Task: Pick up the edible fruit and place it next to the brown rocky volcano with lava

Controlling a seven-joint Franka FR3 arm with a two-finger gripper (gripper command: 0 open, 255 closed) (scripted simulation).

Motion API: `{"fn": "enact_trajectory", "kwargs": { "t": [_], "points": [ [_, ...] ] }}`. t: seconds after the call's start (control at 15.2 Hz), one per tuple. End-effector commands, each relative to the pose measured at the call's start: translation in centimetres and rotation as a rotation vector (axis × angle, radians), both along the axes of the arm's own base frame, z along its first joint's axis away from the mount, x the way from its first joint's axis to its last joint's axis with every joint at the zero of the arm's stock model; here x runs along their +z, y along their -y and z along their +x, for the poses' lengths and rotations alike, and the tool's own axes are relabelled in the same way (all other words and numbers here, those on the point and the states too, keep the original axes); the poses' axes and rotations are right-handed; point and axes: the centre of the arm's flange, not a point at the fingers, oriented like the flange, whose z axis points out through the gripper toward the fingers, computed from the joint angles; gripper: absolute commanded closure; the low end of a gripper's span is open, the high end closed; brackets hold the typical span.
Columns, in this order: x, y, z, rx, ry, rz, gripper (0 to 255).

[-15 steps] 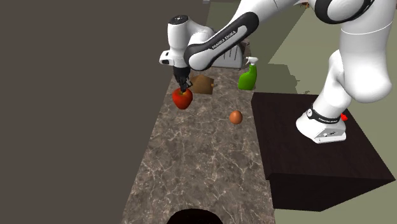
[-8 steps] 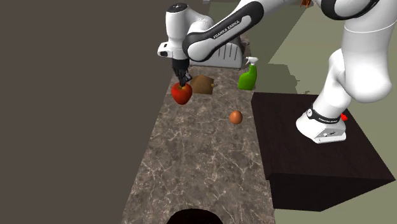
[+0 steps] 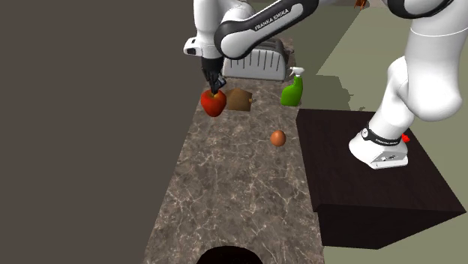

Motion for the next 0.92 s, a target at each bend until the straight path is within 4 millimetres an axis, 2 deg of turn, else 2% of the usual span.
{"fn": "enact_trajectory", "kwargs": {
  "t": [0.0, 0.53, 0.86],
  "points": [
    [1.2, 0.0, 0.0, 0.000, 0.000, 0.000, 255],
    [5.4, 0.0, 0.0, 0.000, 0.000, 0.000, 255],
    [5.4, -6.0, -2.8, 0.000, 0.000, 0.000, 255]
  ]
}}
